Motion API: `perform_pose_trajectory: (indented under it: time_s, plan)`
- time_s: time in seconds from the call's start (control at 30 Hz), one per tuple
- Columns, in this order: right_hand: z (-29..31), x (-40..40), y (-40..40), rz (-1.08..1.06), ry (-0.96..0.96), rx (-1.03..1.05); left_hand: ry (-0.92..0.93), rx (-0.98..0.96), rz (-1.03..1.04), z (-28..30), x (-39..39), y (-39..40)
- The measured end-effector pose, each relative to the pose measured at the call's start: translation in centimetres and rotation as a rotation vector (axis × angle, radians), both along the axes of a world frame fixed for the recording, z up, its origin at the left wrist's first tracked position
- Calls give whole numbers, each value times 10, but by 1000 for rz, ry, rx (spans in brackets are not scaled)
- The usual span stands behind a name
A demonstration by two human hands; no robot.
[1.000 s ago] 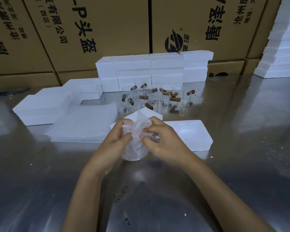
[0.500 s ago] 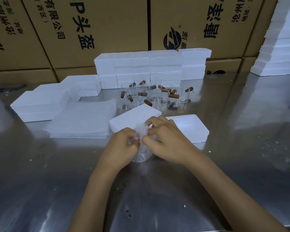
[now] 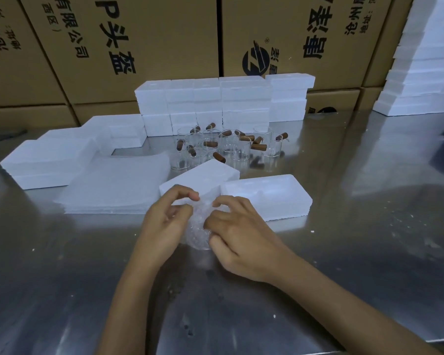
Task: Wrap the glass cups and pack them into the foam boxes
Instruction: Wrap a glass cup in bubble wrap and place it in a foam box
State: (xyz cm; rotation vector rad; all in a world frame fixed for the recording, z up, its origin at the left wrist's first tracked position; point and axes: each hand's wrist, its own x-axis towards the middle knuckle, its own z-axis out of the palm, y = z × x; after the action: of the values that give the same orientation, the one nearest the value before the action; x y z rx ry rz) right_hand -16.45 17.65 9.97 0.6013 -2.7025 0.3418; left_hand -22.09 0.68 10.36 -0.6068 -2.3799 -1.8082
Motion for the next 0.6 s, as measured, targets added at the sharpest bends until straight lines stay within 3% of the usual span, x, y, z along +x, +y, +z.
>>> perform_pose_trajectory:
  time_s: [0.07, 0.23, 0.33, 0.47, 0.6]
  plan:
    - [3, -2, -1, 21, -27, -38, 87, -75, -45, -1, 0, -1]
    - [10, 0, -2, -68, 40, -502, 132, -374, -68, -14, -5, 2]
    - [4, 1, 1, -89, 2, -313, 158, -416, -56, -17, -5, 5]
    - [-6, 1, -4, -128, -28, -110, 92, -182, 55, -7, 2, 2]
    - [-3, -6, -7, -116, -24, -70, -71, -202, -167, -5, 3, -4]
